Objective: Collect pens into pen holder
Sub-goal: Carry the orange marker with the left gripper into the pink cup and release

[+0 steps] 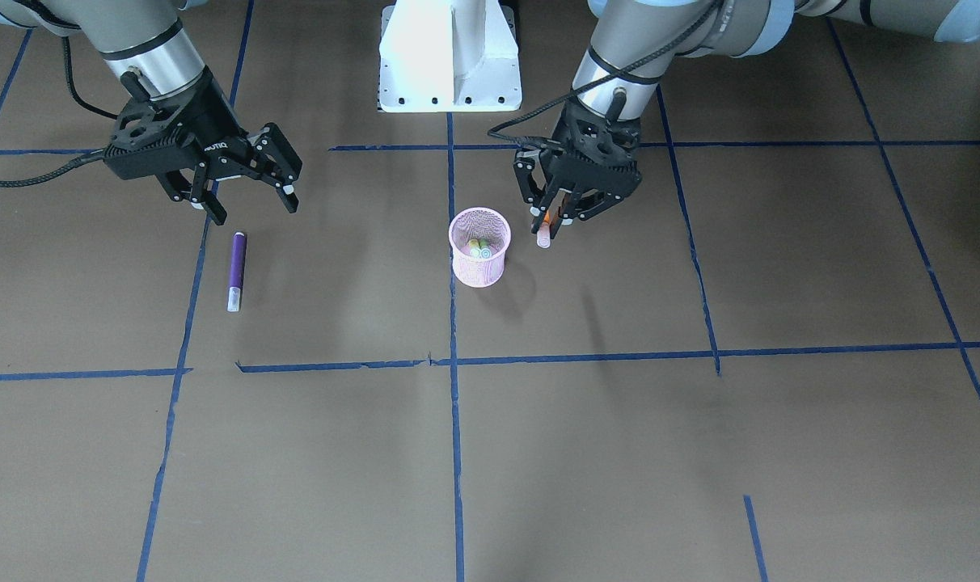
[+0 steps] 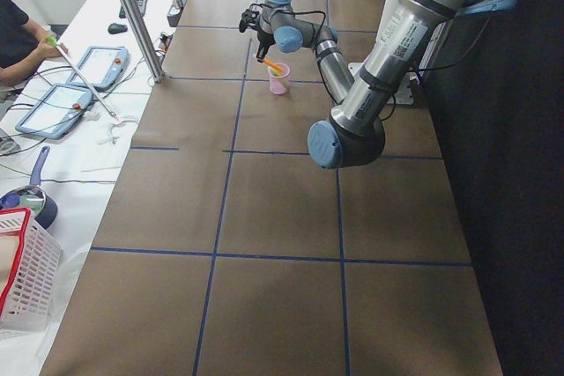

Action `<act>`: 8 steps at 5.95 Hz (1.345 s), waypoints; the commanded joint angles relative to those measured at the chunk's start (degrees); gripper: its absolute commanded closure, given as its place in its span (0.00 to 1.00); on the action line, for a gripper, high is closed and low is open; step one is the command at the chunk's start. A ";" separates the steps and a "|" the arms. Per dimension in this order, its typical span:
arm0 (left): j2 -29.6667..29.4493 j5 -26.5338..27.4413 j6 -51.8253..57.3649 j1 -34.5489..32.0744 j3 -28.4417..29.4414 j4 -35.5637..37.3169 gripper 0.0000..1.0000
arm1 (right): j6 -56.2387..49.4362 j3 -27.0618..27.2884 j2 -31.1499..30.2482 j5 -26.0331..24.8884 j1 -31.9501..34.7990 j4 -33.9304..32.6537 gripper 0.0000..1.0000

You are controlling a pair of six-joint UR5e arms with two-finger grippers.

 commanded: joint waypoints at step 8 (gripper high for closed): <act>1.39 27.60 2.82 13.85 6.60 -21.24 0.94 | -1.68 1.24 -2.85 -0.03 0.94 0.02 0.00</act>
